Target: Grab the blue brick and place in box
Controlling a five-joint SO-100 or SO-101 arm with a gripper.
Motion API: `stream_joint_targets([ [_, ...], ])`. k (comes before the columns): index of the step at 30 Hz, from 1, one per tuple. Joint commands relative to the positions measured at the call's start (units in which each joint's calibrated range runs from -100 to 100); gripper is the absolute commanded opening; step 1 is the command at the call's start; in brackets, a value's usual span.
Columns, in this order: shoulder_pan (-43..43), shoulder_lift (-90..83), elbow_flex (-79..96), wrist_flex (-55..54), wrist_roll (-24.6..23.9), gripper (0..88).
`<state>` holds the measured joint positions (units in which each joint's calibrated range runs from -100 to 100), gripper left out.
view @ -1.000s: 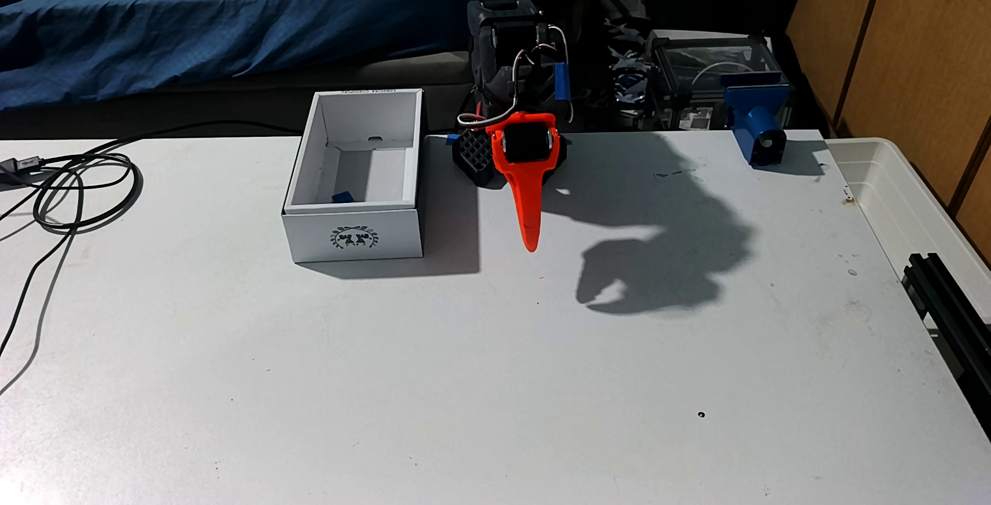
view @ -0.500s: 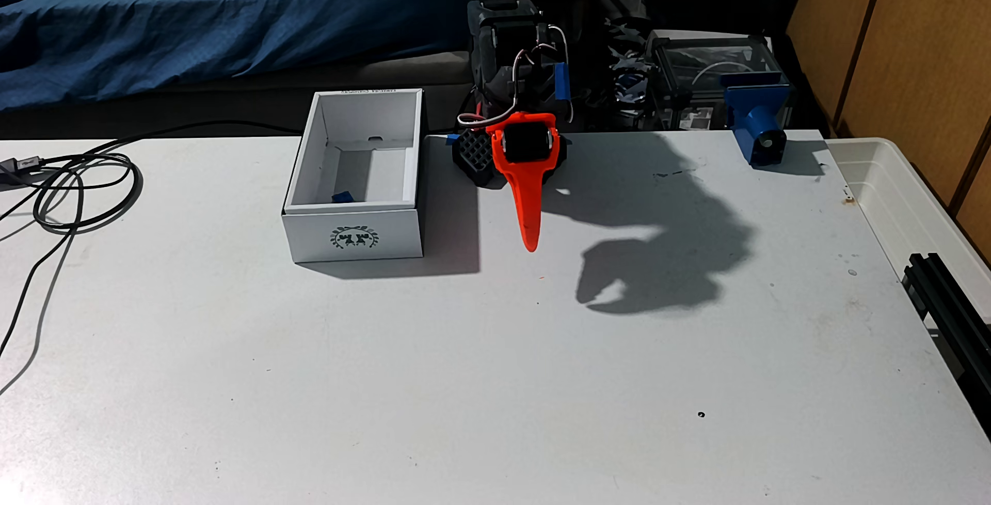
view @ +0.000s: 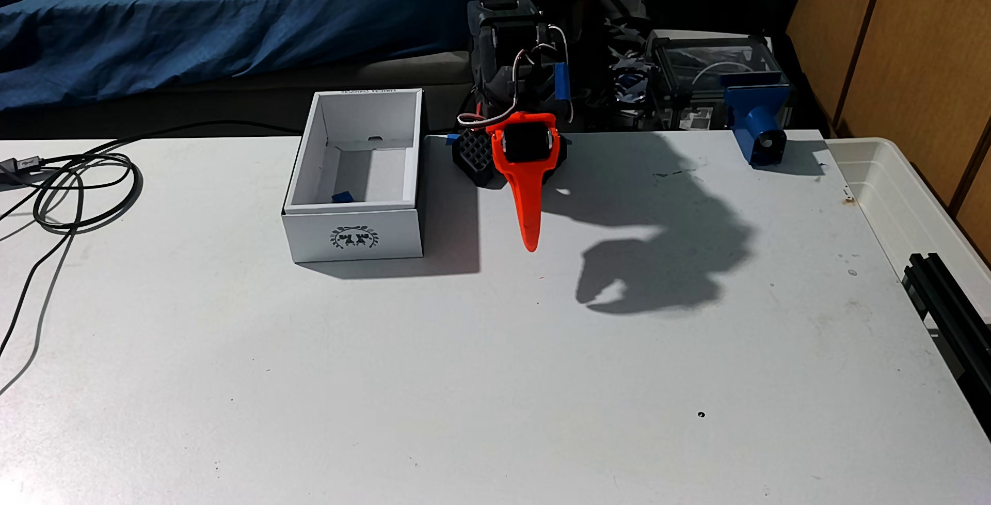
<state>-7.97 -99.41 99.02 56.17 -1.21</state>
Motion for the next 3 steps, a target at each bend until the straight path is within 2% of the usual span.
stream_joint_targets([
  [1,-0.1,-0.6,-1.0,-0.2,0.1,0.9],
  [3,-0.1,-0.6,-1.0,-0.2,0.1,0.9],
])
